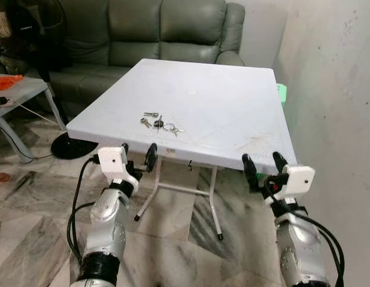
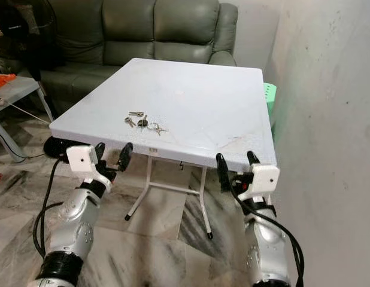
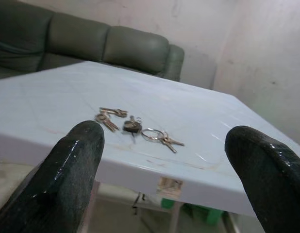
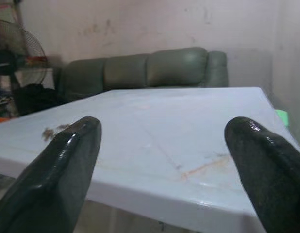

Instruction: Hang keys on a hook

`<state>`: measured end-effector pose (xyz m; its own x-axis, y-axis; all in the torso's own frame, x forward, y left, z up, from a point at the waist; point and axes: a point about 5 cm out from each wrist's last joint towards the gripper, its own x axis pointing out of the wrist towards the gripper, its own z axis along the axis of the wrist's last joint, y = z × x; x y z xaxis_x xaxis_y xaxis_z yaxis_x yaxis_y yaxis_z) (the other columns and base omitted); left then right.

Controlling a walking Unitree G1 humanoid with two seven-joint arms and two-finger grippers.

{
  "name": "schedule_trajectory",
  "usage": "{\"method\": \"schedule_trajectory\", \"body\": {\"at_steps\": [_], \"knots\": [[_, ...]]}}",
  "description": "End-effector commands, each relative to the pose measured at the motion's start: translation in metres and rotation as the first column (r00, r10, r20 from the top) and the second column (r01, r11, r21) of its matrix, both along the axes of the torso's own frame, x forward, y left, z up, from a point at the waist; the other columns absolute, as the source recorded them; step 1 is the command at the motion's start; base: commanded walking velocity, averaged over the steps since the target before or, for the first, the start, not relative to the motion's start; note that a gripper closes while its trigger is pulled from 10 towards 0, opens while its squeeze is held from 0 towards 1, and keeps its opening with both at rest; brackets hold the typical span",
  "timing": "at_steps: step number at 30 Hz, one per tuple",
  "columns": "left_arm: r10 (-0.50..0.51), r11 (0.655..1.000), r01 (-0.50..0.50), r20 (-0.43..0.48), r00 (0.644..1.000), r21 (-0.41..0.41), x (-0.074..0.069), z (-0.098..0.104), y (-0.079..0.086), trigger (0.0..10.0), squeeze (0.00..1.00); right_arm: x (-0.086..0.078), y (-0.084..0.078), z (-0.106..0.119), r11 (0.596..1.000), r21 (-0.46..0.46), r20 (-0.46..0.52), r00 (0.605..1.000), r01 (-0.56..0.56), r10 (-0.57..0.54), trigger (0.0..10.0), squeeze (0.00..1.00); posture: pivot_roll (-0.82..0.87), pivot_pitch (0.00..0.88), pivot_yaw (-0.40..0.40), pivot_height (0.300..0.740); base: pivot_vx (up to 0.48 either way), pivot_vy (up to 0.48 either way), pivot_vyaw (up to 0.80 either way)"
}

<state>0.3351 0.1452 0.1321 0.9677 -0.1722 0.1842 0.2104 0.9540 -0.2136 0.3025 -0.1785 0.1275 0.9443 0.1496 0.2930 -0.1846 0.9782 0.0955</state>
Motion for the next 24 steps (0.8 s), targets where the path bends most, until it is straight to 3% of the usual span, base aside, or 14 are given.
{"method": "schedule_trajectory", "body": {"at_steps": [1,6,24], "knots": [[0.017,1.0,-0.017,0.002,1.0,0.015,0.002,0.007,0.003,10.0,0.0,-0.001,-0.001,0.005,1.0,0.004,0.01,1.0,0.005,-0.006,10.0,0.0,0.02,0.0,-0.001,0.74,0.0,0.0,0.0],[0.02,1.0,-0.02,0.0,1.0,0.005,0.001,0.014,0.005,10.0,0.0,-0.004,0.0,0.006,1.0,0.009,-0.001,1.0,0.004,-0.004,10.0,0.0,0.02,0.0,-0.002,0.74,0.204,0.0,0.0],[0.031,1.0,-0.031,-0.03,0.999,0.005,0.002,0.023,0.003,10.0,0.0,-0.007,-0.001,0.009,1.0,0.004,-0.03,1.0,0.002,-0.002,10.0,0.0,0.01,0.0,-0.007,0.74,0.458,0.0,0.0]]}}
